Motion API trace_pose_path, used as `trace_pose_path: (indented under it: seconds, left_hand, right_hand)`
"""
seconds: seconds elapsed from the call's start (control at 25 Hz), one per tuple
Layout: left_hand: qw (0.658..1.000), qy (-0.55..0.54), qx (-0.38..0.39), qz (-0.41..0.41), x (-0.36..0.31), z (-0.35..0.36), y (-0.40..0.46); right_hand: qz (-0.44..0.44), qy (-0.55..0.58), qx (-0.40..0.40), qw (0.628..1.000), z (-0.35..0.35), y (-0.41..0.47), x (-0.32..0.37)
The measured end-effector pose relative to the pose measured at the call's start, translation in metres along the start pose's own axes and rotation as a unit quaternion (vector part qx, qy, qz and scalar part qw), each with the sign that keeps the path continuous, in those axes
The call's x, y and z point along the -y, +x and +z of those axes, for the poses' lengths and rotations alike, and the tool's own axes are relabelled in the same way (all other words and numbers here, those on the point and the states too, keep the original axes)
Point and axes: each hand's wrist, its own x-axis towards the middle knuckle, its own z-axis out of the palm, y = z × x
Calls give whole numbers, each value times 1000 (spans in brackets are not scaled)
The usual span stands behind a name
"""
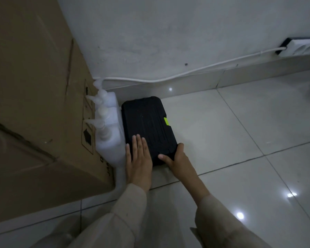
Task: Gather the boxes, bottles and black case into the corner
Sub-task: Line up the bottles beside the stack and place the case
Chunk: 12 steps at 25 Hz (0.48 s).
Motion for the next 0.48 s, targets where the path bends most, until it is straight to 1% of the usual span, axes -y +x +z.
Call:
trace_pose_path:
  seconds: [0.08,0.16,0.2,0.28,0.32,0.36,0.4,0.44,0.48]
  left_hand:
    - [1000,0,29,-11,-4,-4,2]
    - [999,11,39,-31,-5,-3,5]
    - [999,-6,27,-37,-4,0,8]
    - [998,-25,-48,-25,-4,0,13]
    - [998,-34,-52,-20,-4,-2,15]
    - [998,-47,-19,-21,-2,-9,16]
    - [997,-54,43,-28,-1,-16,15]
    - [992,-48,116,-33,1,-23,15]
    - [986,-48,160,-30,2,-30,16]
  right_hand:
    - [-12,0,-2,1000,1,5,1]
    - [-16,0,3,1000,1,9,-1]
    - [-11,-3,11,1000,1,11,-1]
    - [2,-23,27,999,-1,15,0]
    - [11,-43,39,998,-3,17,2]
    - [23,-69,53,996,-6,18,4]
    - [34,-104,65,992,-8,18,8]
    - [40,-155,66,985,-10,18,11]
    - [35,-222,54,973,-12,17,16]
